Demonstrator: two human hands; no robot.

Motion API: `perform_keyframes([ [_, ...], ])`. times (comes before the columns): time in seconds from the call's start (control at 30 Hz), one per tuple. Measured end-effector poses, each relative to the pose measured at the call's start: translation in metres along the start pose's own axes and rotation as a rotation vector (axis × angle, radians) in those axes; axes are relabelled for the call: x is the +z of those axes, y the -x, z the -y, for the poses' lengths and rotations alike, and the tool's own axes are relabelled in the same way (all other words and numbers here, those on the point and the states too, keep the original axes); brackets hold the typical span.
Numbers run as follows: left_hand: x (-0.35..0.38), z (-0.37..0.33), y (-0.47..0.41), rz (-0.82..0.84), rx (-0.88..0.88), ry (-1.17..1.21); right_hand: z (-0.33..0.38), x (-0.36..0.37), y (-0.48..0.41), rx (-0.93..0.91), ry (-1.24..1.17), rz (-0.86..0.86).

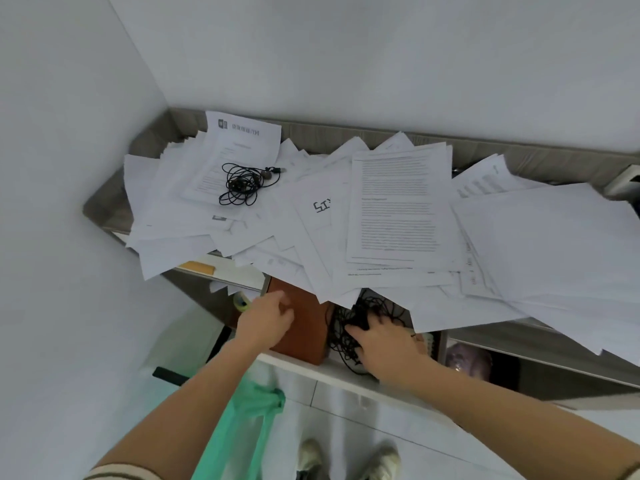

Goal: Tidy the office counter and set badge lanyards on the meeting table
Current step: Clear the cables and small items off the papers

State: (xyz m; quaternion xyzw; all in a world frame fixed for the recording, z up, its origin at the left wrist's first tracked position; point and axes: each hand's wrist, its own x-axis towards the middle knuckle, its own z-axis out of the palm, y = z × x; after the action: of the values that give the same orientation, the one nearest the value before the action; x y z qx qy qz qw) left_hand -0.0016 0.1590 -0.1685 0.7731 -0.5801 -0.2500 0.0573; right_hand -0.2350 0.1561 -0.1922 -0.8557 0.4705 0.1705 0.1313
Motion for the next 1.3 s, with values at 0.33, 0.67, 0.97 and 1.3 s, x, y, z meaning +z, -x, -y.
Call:
perform_keyframes([
  [0.33, -0.073, -0.016, -0.06, -0.4, 0.034, 0.235, -0.027, -0.088, -0.019, -0.064, -0.246, -0.423],
  [0.67, -0.127, -0.004, -0.166, -0.277, -0.112, 0.117, -0.052, -0.13, -0.132, 0.159, -0.239, -0.293],
  [0.97, -0.157, 0.008, -0.276, 0.016, -0.035, -0.22, -0.061, -0.102, -0.186, 0.306, -0.136, -0.434],
  [1.3, -0.155, 0.004, -0.285, -0.297, 0.208, 0.031, -0.062, -0.102, -0.191, 0.332, -0.181, -0.389],
])
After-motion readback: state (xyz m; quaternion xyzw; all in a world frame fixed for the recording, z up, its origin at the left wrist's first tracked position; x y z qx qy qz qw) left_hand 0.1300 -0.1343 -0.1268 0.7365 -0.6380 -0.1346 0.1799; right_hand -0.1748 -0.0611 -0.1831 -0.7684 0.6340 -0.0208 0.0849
